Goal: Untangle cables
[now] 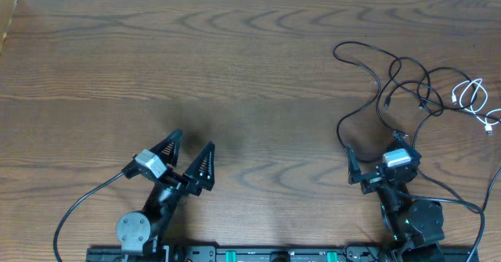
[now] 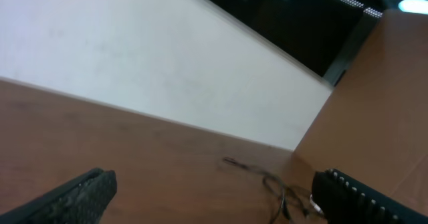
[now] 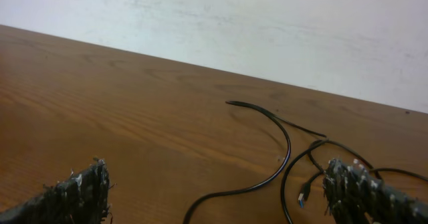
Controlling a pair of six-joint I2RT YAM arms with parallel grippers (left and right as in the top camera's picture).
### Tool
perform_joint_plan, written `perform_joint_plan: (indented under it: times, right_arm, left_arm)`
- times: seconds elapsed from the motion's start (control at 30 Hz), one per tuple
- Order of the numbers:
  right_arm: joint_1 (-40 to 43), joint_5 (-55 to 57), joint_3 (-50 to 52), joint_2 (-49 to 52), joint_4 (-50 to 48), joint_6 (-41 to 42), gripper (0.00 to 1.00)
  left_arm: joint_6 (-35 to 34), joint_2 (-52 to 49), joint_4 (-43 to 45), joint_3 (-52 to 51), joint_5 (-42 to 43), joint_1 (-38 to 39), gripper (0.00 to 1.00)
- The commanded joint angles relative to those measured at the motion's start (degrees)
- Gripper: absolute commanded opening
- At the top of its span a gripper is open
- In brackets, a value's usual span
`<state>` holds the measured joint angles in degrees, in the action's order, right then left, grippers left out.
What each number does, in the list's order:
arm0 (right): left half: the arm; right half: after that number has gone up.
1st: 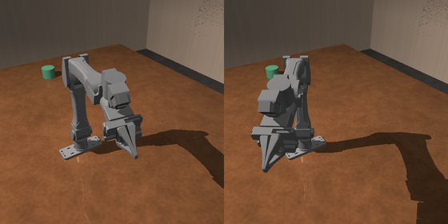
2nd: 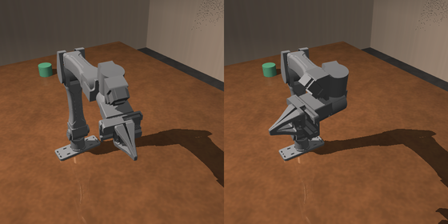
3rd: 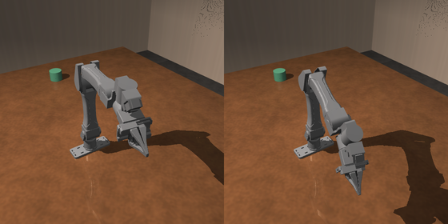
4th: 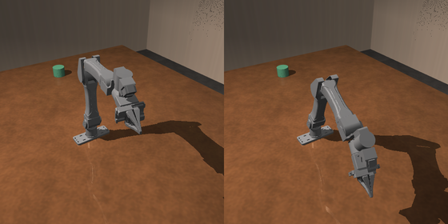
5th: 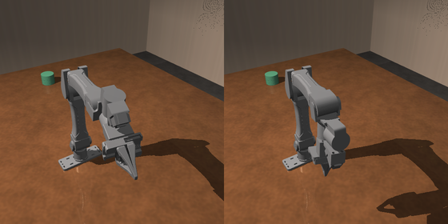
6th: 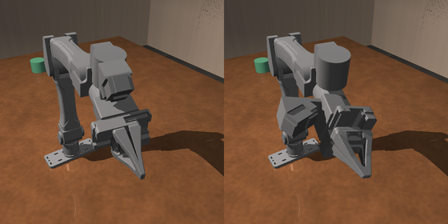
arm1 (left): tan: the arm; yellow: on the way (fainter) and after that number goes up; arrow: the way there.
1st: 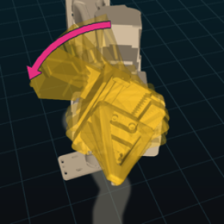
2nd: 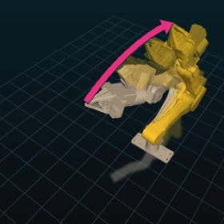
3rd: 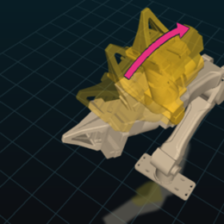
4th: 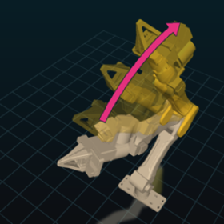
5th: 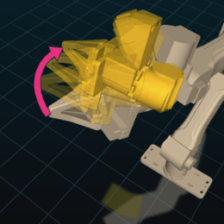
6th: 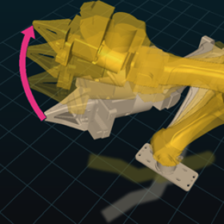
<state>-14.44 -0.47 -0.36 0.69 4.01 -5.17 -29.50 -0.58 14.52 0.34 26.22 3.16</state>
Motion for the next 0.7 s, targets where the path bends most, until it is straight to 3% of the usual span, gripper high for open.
perform_joint_plan:
  times: [0.0, 0.17, 0.67]
  right_arm:
    - [-0.24, -0.33, 0.04, -0.46, 0.2, 0.61, 0.99]
    - [-0.24, -0.33, 0.04, -0.46, 0.2, 0.61, 0.99]
    - [-0.24, -0.33, 0.04, -0.46, 0.2, 0.61, 0.99]
  left_arm:
    - [0.98, 0.52, -4.28, -0.11, 0.11, 0.17, 0.99]
    - [1.01, 0.52, -17.46, -0.11, 0.15, 0.17, 0.99]
    - [0.98, 0.37, -16.87, -0.11, 0.09, 0.17, 0.99]
